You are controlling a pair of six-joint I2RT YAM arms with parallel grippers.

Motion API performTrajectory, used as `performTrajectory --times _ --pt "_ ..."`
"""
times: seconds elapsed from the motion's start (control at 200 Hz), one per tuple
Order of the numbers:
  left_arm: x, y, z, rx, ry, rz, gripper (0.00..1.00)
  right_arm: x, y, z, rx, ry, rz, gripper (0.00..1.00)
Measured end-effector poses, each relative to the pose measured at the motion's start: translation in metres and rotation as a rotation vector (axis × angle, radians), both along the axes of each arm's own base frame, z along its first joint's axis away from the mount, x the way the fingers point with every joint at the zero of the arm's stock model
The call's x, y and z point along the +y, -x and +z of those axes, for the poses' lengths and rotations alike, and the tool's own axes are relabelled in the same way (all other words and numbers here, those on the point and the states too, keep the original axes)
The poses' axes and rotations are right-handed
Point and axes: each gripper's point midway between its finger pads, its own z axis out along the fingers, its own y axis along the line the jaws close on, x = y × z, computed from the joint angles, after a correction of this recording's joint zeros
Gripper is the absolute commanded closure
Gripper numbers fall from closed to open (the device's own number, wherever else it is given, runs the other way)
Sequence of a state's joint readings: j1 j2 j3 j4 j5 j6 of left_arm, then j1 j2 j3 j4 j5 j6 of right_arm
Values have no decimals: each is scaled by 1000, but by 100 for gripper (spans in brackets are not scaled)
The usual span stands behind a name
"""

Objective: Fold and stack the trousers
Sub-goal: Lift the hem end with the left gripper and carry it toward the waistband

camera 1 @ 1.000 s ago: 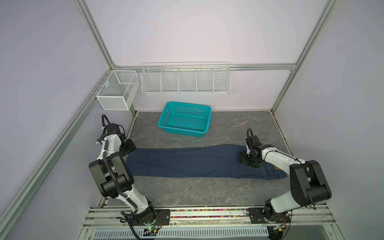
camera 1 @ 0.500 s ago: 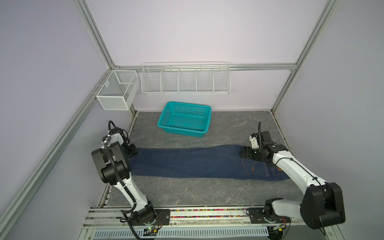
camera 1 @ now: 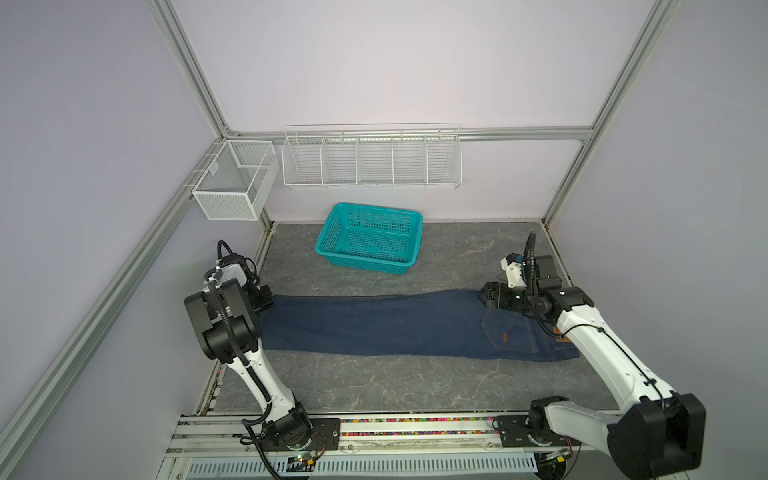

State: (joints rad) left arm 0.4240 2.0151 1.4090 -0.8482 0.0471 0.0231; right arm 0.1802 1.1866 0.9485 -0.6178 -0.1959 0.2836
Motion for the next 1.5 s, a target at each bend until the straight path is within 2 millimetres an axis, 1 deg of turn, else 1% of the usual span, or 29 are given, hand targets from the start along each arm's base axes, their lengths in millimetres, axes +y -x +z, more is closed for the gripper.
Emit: performTrajectory --times 0.065,0.09,0.15,0.205,0.225,0.35,0.515,0.625,0.665,0.725,0.76,0.86,0.93,0.98,1.105,1.199,1.274,1.289,1.334,1.349,1.449,1.504 --pt "-1 -1 0 -10 4 4 80 1 0 0 1 -6 4 10" --pt "-2 -2 0 -16 7 1 80 1 0 0 1 -7 4 10" --pt "-2 -2 0 -22 8 8 78 2 1 1 1 -10 7 10" --pt "-4 -3 0 -25 15 7 80 2 1 1 2 -12 8 10" --pt "-4 -3 0 -26 18 7 81 2 1 1 2 -12 8 10" --pt "-7 -5 1 -30 30 9 100 2 1 1 2 -14 6 10" --pt "-8 -4 3 -20 30 11 100 2 1 1 1 -14 6 10" --pt "-9 3 5 13 33 28 100 2 2 -1 3 -14 6 10" --pt "-10 7 9 23 32 36 100 2 2 -2 6 -14 5 10" --pt "-13 13 19 29 32 48 100 2 3 -5 11 -13 6 9" --pt "-15 15 29 22 29 54 100 2 4 -7 15 -12 6 8" --pt "-24 20 67 -34 22 80 100 1 3 -9 15 -14 4 7" --pt "-36 24 95 -82 31 97 100 1 -1 -11 15 -17 3 6" --pt "-48 29 113 -114 53 107 100 0 -4 -15 23 -18 1 6" --pt "-81 38 141 -154 121 131 100 -2 -10 -27 53 -18 -8 6" --pt "-117 40 159 -183 178 119 100 -5 -14 -32 59 -19 -12 6" --pt "-155 42 173 -206 235 85 100 -6 -16 -31 53 -23 -13 6" --pt "-166 42 176 -210 250 76 100 -6 -17 -31 52 -23 -15 6" --pt "-190 43 183 -223 286 58 100 -6 -18 -30 46 -27 -15 6" --pt "-202 44 185 -228 306 53 100 -6 -18 -30 44 -30 -15 6" --pt "-260 51 196 -241 399 15 100 -5 -20 -28 35 -38 -12 6" --pt "-285 55 200 -241 440 6 100 -5 -21 -27 32 -41 -12 6"
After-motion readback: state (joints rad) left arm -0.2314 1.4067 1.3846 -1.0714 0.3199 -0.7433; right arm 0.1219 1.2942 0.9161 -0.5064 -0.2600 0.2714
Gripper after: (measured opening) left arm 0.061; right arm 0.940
